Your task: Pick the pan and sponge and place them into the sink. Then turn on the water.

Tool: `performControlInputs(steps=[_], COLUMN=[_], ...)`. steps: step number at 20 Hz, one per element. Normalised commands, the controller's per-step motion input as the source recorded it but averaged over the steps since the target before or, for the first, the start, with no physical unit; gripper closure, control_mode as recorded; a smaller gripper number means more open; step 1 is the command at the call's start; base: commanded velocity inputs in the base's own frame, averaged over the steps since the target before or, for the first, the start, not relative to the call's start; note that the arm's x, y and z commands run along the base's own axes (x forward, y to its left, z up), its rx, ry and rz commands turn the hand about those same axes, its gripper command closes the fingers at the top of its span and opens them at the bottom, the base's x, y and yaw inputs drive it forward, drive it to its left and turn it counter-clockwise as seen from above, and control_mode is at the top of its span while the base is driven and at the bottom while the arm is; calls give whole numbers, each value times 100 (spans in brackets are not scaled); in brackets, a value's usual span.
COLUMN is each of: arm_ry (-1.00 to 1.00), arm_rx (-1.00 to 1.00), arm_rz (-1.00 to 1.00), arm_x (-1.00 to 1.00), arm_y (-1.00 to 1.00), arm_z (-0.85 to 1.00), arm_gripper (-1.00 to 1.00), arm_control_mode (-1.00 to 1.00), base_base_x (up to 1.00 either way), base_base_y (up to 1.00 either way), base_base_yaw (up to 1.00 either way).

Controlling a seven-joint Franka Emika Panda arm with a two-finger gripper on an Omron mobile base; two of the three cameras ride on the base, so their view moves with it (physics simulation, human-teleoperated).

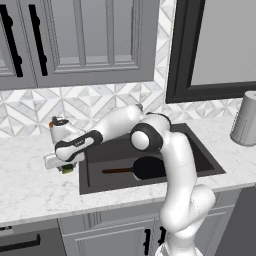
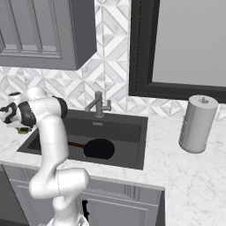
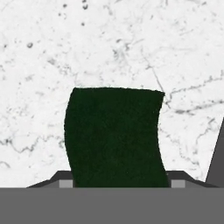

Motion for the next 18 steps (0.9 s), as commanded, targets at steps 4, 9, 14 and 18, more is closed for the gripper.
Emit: performControlInputs(steps=[4,9,14,18], arm_ry=[-1,-3,0,2], arm_rx=[0,0,-1,0], arm_rz=[-2,-8,-19,-24], arm_x=[0,-3,-10,-2], arm_y=[-15,-61,-99,-100], arm_z=[19,48,6,-2], arm_gripper=[100,100,100,100], arm_control_mode=[-100,-100,-100,-100], base_base_x=[0,0,0,0], base_base_y=[0,0,0,0], base_base_yaw=[0,0,0,0])
